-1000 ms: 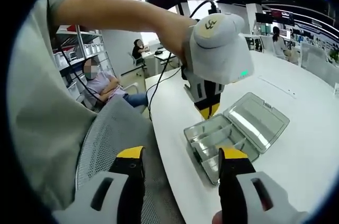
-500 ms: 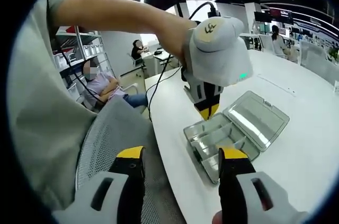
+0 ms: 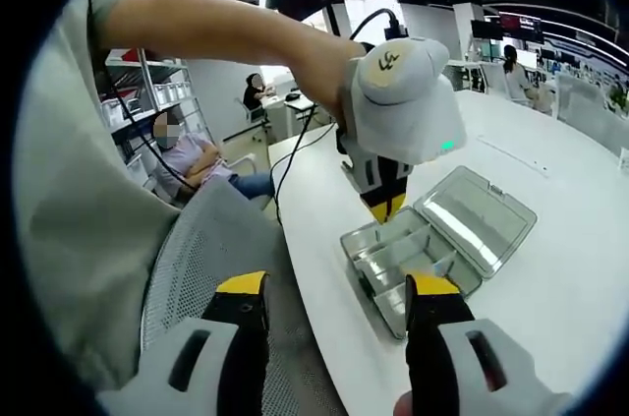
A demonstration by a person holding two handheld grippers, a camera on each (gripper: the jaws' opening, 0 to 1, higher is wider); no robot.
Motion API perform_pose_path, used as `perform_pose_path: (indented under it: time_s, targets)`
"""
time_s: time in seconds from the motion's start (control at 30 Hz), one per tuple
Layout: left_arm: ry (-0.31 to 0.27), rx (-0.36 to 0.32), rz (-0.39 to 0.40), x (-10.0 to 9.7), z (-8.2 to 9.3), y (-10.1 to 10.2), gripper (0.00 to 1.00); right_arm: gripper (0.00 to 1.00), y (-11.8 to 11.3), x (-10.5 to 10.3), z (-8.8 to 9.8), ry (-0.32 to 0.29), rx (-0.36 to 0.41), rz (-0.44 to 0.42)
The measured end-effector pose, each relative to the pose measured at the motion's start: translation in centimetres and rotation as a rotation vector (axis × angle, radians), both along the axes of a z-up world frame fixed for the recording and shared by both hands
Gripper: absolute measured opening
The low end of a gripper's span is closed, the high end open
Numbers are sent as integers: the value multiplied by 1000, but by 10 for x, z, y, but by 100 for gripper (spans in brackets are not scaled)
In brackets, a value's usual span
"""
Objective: Insert the divider into the dual guide fixture by aligning both edges with the guide slots and pushing it downward to the bottom, including one-sided entry, uneven engagement, binding, and posture correction.
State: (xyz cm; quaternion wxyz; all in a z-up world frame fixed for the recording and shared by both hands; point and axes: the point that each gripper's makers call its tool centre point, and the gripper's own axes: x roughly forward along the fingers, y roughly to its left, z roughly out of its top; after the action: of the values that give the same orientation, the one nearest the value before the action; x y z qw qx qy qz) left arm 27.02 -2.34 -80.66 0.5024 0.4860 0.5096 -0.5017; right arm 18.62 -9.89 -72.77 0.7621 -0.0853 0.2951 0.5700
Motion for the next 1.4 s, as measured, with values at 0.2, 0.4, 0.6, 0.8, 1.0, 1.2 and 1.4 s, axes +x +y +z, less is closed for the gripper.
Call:
perform_pose_path:
  time_s: [0.2,0.4,0.6,0.8,1.0,1.2,1.4]
  targets:
    - [-5,6,-18,1,-3,0,0,52,0,0,1,0,2,-3]
    - [-8,10,-28,0,-6,0,0,52,-2,1,0,1,0,-5]
    - [-10,16,-41,1,-9,0,0,52,-3,1,-1,5,2,-9]
    - [-6,19,-42,1,-13,0,0,52,-5,1,-1,7,3,-13]
    - [-3,22,-41,0,-18,0,0,52,-6,1,-2,10,1,-15]
    - [0,19,-37,0,-22,1,0,52,-6,2,-3,14,1,-16]
    - [4,20,-38,0,-25,1,0,52,-7,3,-4,17,3,-18]
